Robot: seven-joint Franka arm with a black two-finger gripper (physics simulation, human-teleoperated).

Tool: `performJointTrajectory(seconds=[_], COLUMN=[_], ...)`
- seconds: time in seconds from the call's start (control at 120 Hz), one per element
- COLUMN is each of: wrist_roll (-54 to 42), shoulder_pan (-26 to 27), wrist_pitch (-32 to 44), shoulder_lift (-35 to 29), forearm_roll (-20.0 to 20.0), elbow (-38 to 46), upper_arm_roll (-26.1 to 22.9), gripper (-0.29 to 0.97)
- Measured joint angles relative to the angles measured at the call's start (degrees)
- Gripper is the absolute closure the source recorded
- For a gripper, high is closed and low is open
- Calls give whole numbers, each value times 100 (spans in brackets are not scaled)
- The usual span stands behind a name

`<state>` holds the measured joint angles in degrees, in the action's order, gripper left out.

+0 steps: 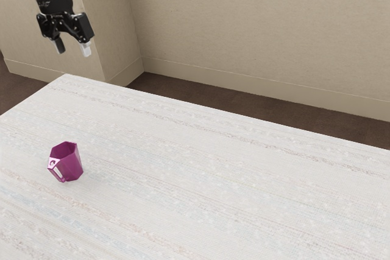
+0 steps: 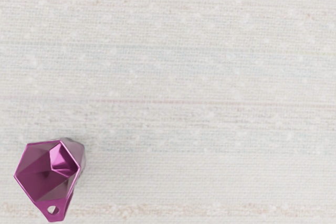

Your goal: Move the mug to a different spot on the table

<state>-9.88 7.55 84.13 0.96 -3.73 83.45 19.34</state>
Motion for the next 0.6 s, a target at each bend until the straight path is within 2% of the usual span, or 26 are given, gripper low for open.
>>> performJointTrajectory(seconds=[0.083,0.167,0.267,0.375,0.492,0.6], wrist_roll=[-36,-66,-91,-113,-137,-156], shoulder_pan=[77,209,-378,-743,-920,-1036], wrist_pitch=[145,370,724,1357,2171,2839], shoulder_lift=[-78,-581,-1296,-2012,-2136,-1961], forearm_roll=[46,108,171,227,253,394], elbow=[197,893,2029,3522,4572,5017], upper_arm_roll=[-16,-38,-121,-137,-135,-126], gripper=[2,2,2,2,2,2])
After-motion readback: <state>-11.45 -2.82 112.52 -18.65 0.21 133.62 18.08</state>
